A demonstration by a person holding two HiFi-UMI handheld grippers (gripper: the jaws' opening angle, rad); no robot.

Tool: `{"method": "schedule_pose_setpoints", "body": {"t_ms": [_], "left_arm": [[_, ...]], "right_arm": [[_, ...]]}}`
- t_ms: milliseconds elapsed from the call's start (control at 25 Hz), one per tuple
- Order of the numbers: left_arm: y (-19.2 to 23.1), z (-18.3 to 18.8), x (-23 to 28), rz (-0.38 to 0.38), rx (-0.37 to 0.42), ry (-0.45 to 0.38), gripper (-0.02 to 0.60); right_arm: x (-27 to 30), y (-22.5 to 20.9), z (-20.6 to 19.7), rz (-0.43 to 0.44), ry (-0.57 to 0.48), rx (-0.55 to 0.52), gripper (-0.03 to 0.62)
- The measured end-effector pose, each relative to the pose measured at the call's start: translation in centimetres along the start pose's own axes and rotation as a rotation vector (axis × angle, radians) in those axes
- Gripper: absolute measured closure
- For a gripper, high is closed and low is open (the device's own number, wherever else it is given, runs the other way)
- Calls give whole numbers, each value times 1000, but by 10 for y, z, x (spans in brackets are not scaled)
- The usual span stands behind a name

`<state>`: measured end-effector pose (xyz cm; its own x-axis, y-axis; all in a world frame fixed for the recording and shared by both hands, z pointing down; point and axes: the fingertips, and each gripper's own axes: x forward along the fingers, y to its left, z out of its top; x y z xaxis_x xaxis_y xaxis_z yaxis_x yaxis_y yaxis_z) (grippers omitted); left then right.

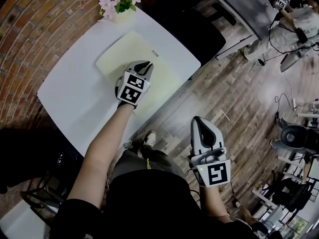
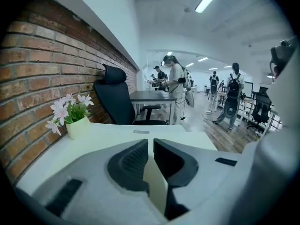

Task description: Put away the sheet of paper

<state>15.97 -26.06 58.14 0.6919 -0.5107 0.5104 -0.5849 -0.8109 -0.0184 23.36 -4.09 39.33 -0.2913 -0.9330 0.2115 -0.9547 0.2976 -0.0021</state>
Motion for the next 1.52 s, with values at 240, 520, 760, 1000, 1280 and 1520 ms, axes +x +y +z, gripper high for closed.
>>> {"method": "schedule_pose_setpoints", "body": {"t_ms": [240, 520, 760, 1000, 1280, 1520], "left_arm": [[-1, -9, 13, -18, -28, 52, 529], [-7, -26, 28, -32, 16, 129, 529], [-15, -33, 37, -76, 51, 216, 529], [-19, -48, 47, -86, 106, 280, 545], [-6, -37, 43, -134, 30, 349, 546], [-7, -21, 46, -155, -5, 272, 554]], "right_arm": [[1, -3, -5, 9, 3, 9, 580], [-1, -10, -9, 4, 6, 16, 580], [-2, -13, -15, 1, 15, 31, 580], [-1, -17, -19, 4, 20, 41, 580], [6, -18, -17, 17, 14, 42, 580], [5, -16, -14, 23, 10, 34, 580]]}}
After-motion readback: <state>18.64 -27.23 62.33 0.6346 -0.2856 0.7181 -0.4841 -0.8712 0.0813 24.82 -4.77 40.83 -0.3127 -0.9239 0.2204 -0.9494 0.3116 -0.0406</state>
